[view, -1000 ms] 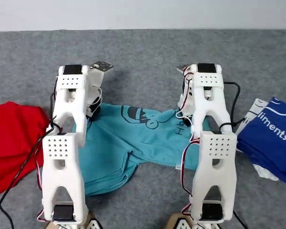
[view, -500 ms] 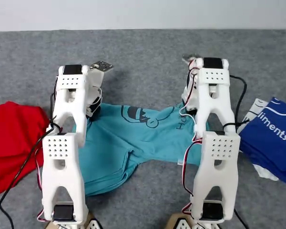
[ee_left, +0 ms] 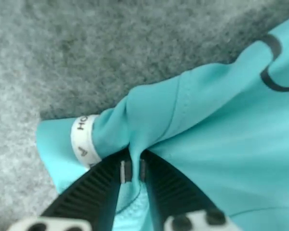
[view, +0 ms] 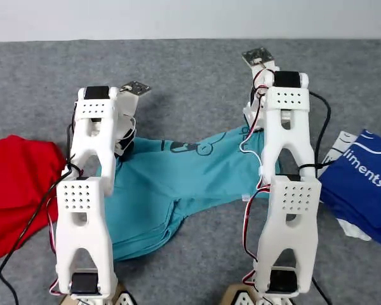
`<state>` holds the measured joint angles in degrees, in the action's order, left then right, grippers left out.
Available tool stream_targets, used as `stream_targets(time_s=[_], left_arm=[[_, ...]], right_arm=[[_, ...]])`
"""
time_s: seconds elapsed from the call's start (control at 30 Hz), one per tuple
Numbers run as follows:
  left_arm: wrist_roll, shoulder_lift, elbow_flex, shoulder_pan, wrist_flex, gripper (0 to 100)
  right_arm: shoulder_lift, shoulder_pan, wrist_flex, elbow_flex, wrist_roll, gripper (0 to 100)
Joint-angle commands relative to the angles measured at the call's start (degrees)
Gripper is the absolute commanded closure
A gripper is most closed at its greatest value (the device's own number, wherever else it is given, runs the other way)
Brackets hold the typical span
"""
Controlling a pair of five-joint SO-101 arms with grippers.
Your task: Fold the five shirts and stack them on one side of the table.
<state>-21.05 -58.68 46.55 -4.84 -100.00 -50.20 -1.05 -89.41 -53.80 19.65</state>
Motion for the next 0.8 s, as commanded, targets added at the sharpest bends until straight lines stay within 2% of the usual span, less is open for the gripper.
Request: stream_targets(time_s=[0.0, 0.27, 0.47, 0.57, 0.77], left_arm=[[0.2, -1.6, 0.8, -1.6, -0.4, 99], [0.2, -1.6, 0.8, -1.6, -0.4, 99], [0.3, -1.5, 0.8, -1.6, -0.4, 99], [0.5, -1.4, 1.0, -1.6, -0.4, 99], [5.9, 2.7, 1.8, 0.4, -0.4, 99]], right_arm=[[1.2, 0.6, 3.1, -3.1, 2.8, 98.7], [-1.4, 0.0, 6.0, -3.2, 6.0, 97.2], [-0.2, 0.4, -1.5, -3.3, 5.7, 80.9], [2.8, 1.3, -4.7, -3.3, 5.6, 79.8], [9.4, 3.4, -8.3, -3.2, 6.0, 79.8]])
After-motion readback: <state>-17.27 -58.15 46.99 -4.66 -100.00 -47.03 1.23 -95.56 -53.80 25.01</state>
